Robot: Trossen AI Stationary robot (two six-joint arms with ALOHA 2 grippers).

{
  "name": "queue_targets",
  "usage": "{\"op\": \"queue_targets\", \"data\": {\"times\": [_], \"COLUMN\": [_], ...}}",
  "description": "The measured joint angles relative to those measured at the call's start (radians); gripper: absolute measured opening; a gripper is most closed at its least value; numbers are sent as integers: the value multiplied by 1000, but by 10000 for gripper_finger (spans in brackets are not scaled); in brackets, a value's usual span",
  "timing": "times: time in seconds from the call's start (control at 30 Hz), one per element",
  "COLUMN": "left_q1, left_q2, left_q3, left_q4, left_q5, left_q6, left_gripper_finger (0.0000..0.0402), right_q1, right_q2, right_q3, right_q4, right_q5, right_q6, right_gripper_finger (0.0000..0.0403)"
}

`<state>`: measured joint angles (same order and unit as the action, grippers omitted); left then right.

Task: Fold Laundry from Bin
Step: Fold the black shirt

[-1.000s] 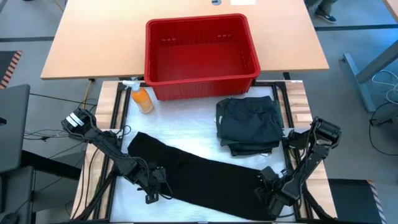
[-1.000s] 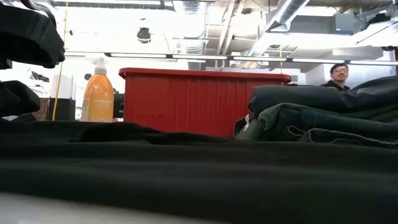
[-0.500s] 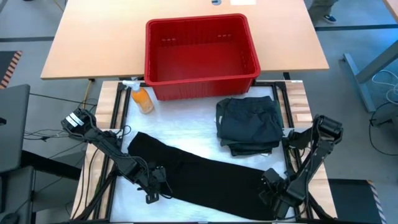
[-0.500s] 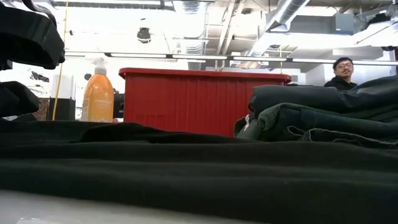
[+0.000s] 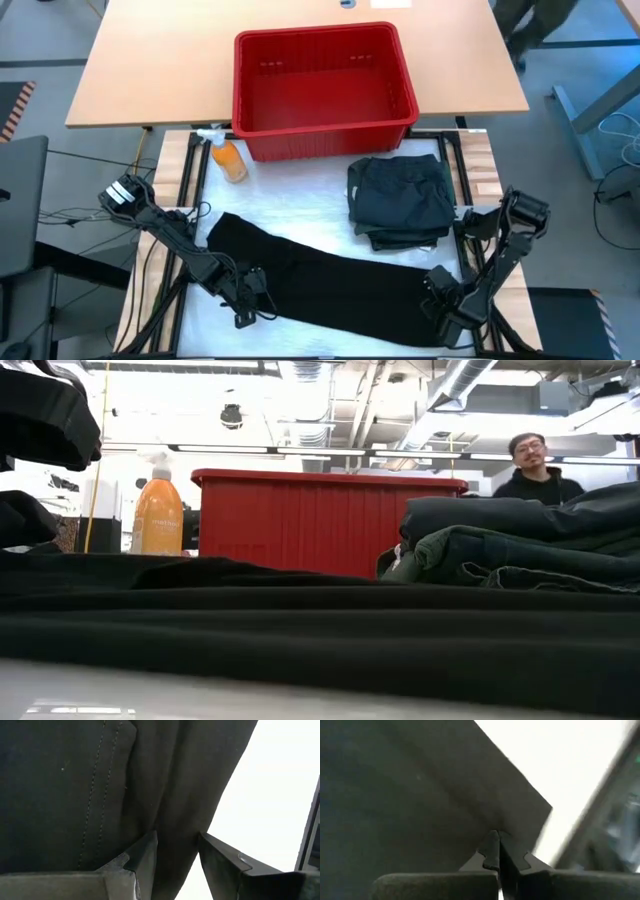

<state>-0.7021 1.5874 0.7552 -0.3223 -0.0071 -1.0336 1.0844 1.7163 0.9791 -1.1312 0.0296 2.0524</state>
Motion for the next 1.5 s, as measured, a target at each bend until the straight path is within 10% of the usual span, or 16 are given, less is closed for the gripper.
{"op": "queue_targets", "data": {"times": [0.3, 0.63, 1.03, 1.5], "left_q1": [33, 100, 240, 409], "left_q2": [-242, -489, -316, -88], "left_q3": [-3, 0, -27, -26], "left_q4": [1, -223, -328, -9], "left_q5": [-52, -292, -201, 7], "left_q6": [66, 165, 375, 464], "left_gripper_finger": [139, 139, 139, 139], "right_q1": [-5, -88, -117, 33], "right_q2": [-123, 85, 233, 193], "right_q3": [140, 157, 248, 242], "right_q4": [47, 402, 371, 133], "right_q5": [132, 342, 381, 178], "right_q6": [-87, -266, -255, -122], "right_gripper_finger": [17, 18, 18, 18]}}
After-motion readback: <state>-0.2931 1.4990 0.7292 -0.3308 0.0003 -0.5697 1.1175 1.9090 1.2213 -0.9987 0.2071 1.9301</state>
